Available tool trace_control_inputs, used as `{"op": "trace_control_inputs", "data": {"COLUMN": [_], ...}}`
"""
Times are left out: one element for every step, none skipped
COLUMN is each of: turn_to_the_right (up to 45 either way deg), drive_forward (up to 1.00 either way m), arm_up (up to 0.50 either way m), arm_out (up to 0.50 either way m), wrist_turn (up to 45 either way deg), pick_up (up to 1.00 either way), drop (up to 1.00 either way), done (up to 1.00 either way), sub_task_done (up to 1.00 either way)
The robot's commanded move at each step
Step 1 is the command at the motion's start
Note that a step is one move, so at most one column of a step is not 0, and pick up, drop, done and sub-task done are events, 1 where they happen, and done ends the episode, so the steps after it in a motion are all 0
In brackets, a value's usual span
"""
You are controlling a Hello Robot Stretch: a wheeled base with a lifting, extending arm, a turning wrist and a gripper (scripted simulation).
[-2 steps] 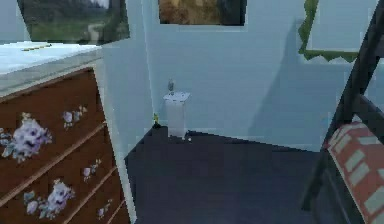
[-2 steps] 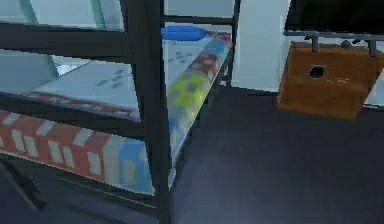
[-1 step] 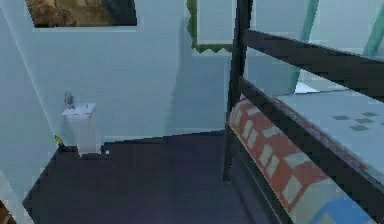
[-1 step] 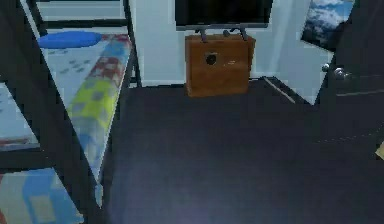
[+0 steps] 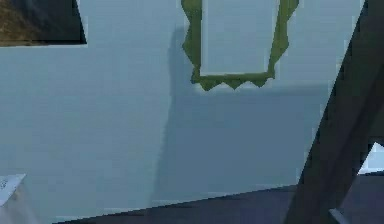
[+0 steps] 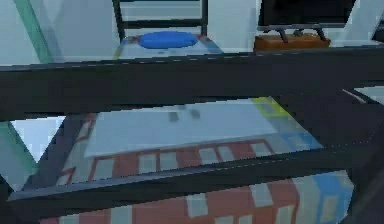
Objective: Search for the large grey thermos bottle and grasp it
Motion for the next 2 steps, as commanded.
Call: {"op": "trace_control_inputs", "data": {"turn_to_the_right": [0.0,45.0], "drive_forward": [0.55,0.00], "arm_up": [0.00,0.00], "arm_out": [0.00,0.00], "wrist_turn": [0.0,0.0], "pick_up": [0.00,0.00], "drop": [0.00,0.00], "done": [0.00,0.00], "sub_task_done": [0.00,0.00]}}
